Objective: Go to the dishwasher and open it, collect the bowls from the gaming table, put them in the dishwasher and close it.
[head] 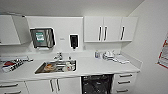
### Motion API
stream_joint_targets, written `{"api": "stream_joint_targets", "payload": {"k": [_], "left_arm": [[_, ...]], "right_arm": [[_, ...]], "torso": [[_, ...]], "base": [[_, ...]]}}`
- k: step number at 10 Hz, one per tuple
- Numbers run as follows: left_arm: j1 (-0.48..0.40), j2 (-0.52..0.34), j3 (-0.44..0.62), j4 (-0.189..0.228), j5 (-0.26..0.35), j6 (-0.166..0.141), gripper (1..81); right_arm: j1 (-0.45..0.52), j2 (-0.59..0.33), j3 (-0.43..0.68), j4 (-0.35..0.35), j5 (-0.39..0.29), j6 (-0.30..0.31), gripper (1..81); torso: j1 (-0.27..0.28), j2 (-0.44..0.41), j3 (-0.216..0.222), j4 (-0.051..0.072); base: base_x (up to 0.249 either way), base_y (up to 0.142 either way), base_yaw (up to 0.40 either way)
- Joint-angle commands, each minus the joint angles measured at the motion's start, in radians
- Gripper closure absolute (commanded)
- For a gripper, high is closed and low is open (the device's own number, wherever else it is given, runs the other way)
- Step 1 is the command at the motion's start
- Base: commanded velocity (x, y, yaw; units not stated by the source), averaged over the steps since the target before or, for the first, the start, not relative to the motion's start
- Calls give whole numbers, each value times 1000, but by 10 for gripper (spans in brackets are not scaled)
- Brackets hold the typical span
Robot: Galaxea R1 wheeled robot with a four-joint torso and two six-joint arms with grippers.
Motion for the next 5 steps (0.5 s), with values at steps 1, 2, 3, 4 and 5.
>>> {"api": "stream_joint_targets", "payload": {"k": [1, 2, 3, 4, 5], "left_arm": [[-52, -5, 0, 16, 48, 0, 10], [-52, -6, 0, 16, 48, 0, 10], [-52, -6, 0, 18, 49, 2, 10], [-52, -8, 2, 18, 51, 2, 10], [-50, -8, 2, 18, 51, 3, 10]], "right_arm": [[48, -2, 3, 13, -48, -4, 10], [48, 0, 3, 13, -48, -4, 10], [48, 1, 3, 13, -48, -5, 10], [48, 1, 3, 12, -50, -5, 10], [46, 1, 3, 13, -50, -5, 10]], "torso": [[0, 0, 0, 0], [0, 0, 0, 0], [0, 0, 0, 0], [2, 1, 0, 0], [0, 1, 0, 0]], "base": [[0, 0, 0], [-68, 0, 0], [-105, 0, 0], [0, 0, 0], [0, 0, 0]]}}
